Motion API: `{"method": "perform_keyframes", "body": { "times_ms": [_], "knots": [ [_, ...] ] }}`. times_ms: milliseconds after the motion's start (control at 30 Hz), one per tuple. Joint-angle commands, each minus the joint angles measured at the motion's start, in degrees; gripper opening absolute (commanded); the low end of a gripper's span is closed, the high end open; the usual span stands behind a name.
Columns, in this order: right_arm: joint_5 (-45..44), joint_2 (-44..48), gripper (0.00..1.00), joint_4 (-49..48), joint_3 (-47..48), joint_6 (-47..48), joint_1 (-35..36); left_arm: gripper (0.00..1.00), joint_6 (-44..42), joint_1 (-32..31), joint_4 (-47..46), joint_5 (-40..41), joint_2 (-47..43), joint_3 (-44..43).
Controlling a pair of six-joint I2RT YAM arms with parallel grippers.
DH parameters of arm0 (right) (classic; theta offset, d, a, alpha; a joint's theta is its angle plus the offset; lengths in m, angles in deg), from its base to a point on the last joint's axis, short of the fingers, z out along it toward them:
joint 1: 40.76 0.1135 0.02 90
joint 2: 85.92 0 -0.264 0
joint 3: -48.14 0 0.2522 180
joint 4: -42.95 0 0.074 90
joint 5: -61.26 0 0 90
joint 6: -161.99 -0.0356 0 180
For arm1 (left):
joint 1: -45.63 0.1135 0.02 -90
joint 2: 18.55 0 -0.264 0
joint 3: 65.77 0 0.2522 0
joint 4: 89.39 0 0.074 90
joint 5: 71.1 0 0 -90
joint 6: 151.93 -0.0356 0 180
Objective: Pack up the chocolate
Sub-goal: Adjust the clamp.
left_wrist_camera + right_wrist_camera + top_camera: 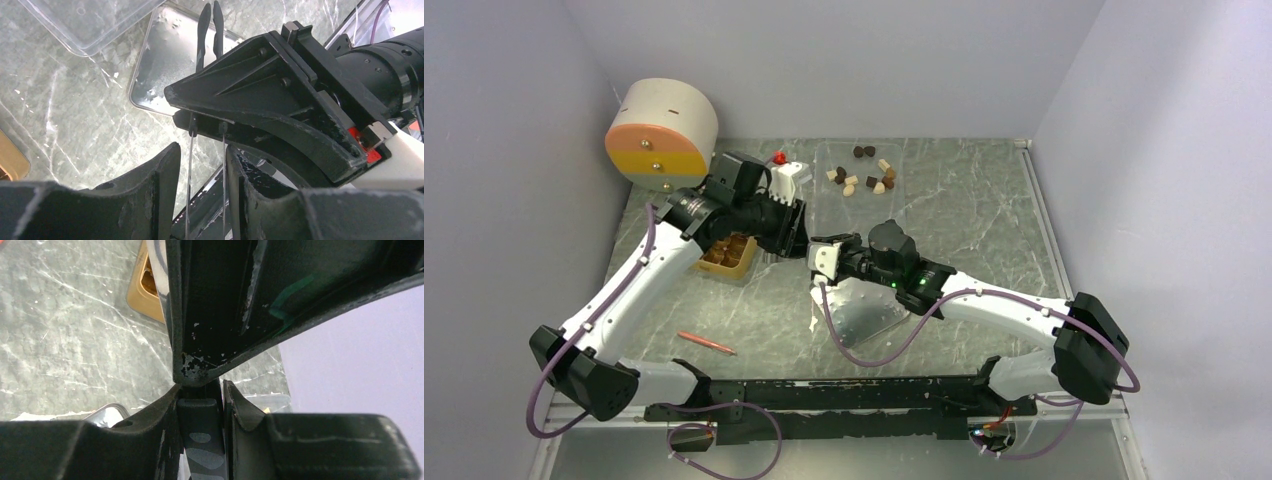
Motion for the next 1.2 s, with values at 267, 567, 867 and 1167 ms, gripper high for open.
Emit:
{"method": "perform_keyframes", "body": {
  "times_ms": [267, 567, 867, 1167],
  "knots": [
    [-0.37, 0.55, 0.0, -4.14, 3.04, -0.23, -0.39, 0.38, -1.25, -0.22, 0.01, -1.69, 2.45, 0.51],
    [-2.04, 0.49, 0.0, -5.16, 2.48, 0.36, -0.42, 0.27, -0.14, -0.24, -0.57, -4.64, 3.81, 1.34],
    [-6.52, 1.95, 0.32, -9.62, -1.69, -4.14, -0.38, 0.17, 1.89, -0.26, -0.3, 1.32, 4.34, -0.56],
    [-9.19, 14.03, 0.95, -11.16, -14.46, -21.95, -0.4, 0.19, 3.71, -0.26, -2.87, 11.29, 5.36, -3.7]
  ]
}}
